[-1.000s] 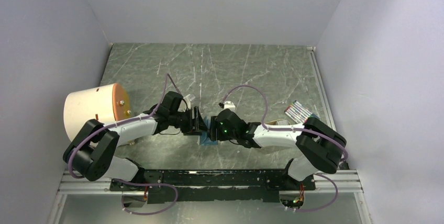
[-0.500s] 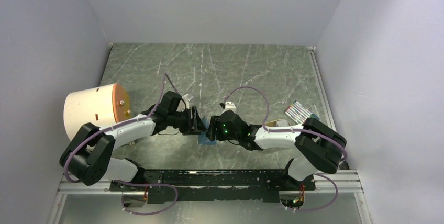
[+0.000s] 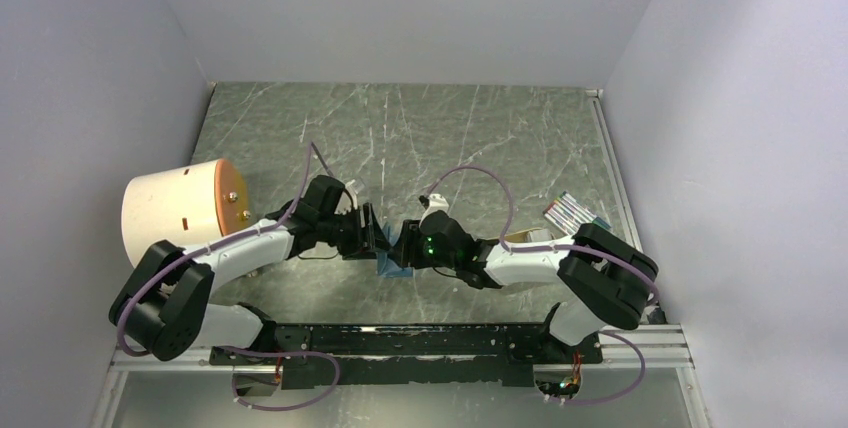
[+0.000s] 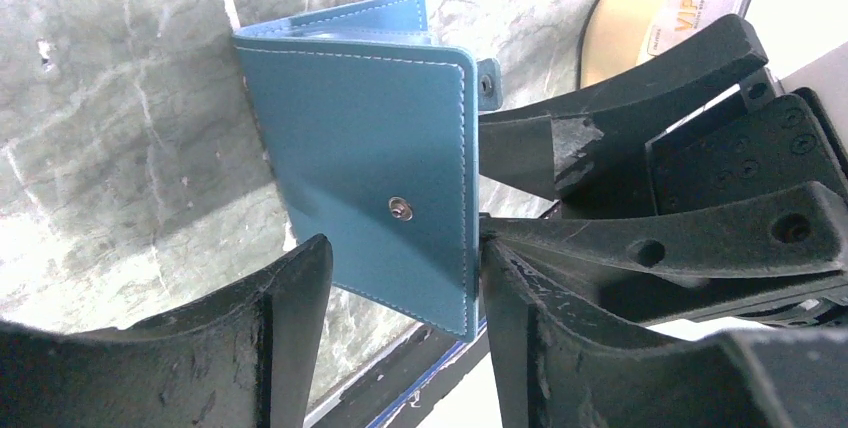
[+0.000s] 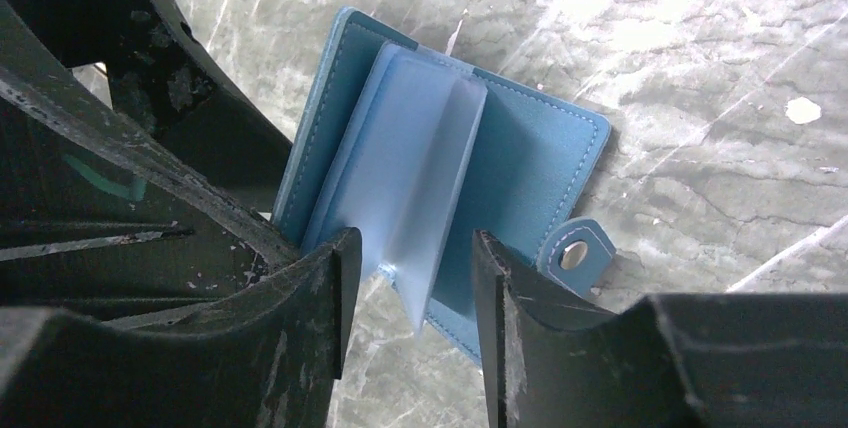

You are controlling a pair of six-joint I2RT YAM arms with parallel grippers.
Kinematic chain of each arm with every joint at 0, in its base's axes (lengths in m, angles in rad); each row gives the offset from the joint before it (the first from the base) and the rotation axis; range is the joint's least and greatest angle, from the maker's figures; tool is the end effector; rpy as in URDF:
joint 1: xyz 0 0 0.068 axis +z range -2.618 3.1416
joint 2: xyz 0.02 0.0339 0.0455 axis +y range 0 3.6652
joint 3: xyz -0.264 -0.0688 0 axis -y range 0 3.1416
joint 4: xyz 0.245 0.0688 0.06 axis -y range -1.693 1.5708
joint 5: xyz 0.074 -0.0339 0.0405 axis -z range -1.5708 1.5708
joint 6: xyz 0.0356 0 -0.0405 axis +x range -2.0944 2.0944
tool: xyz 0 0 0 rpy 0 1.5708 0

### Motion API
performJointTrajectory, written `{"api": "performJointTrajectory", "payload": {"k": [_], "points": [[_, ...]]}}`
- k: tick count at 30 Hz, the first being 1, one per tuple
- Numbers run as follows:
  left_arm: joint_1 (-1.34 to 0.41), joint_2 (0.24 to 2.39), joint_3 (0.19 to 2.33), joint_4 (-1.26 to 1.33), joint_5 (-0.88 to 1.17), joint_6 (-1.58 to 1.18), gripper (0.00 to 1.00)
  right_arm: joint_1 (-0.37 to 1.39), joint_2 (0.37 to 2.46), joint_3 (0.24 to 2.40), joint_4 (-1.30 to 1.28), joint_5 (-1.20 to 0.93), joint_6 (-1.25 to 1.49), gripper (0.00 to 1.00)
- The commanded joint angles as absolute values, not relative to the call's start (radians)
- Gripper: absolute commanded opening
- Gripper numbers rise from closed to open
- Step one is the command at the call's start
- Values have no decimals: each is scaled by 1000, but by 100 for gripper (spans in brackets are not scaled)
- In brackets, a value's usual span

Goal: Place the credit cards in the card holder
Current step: Open the card holder at the center of the board.

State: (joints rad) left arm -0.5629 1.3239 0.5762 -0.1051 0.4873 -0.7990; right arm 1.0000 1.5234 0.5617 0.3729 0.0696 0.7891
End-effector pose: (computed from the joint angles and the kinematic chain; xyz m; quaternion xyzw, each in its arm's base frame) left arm 0.1986 -0.1450 0.1675 -0.0228 0.9123 -0.3901 0.1227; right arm 0.1577 0.2410 0.1498 -0.0765 0.8782 0.3483 0.3189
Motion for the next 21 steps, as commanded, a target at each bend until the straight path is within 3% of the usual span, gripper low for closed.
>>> {"api": "performJointTrajectory", "payload": {"k": [1, 11, 21], "points": [[-558, 1300, 613, -146, 428, -799, 61, 1009, 1524, 576, 451, 38, 793, 47], [-558, 1288, 694, -279, 295, -761, 52, 1017, 1557, 602, 463, 25, 782, 39], [-557, 1344, 764, -350, 251, -689, 53, 1029, 1581, 647, 424, 36, 759, 33]]}}
